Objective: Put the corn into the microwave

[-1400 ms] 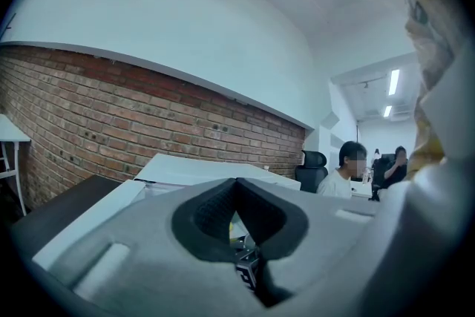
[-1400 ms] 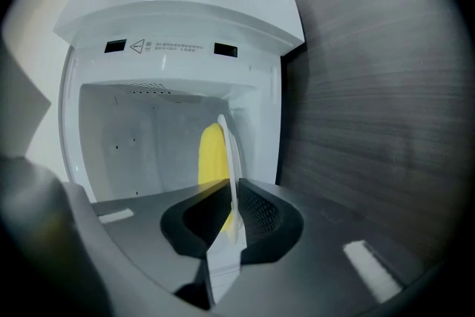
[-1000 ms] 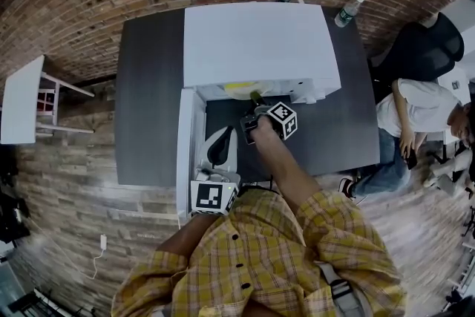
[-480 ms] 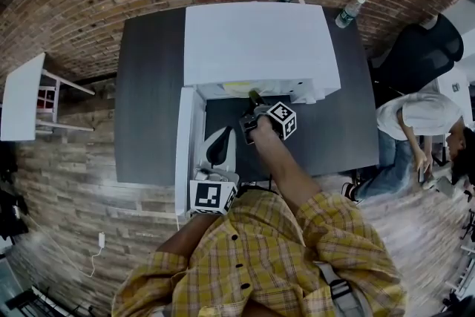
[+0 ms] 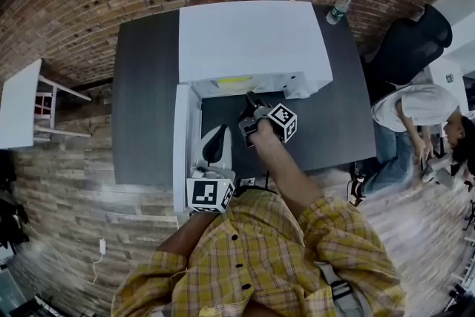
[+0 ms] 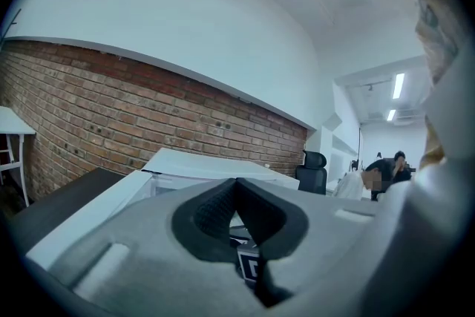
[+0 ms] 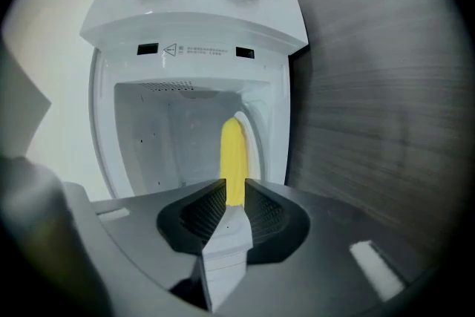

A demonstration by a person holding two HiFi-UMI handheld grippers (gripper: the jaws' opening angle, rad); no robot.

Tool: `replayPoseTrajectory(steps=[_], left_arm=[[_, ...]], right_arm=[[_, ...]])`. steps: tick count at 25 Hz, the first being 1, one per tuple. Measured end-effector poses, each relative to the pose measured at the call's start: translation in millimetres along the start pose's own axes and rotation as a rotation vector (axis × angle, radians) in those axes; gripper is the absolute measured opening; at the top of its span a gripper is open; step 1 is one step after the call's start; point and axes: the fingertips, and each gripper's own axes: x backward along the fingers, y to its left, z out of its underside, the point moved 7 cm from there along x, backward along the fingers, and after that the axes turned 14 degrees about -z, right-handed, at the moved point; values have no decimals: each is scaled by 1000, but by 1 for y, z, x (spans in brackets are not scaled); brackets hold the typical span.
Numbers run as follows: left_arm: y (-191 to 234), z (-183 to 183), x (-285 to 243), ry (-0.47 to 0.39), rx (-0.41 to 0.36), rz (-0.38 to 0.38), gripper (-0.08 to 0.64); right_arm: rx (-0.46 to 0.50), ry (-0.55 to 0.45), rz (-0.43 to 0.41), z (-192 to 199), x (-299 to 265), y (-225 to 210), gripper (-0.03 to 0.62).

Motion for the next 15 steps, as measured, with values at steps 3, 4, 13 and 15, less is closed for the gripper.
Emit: replayPoseTrajectory(steps=[3,4,13,15], left_arm=[[0,-1,5,-7,-2,7,-3],[0,-2,6,-10,-3,9,-3],[4,-3,17,-16,6,26,-3],[3,-3,21,-16,2,34,-3]], right_arm=[[-6,5,-16,4,11,4,43],[-7,5,-21,4,15,4,29],[101,68,-116,21,45,37,2],[128,79,-132,25,54,44,2]])
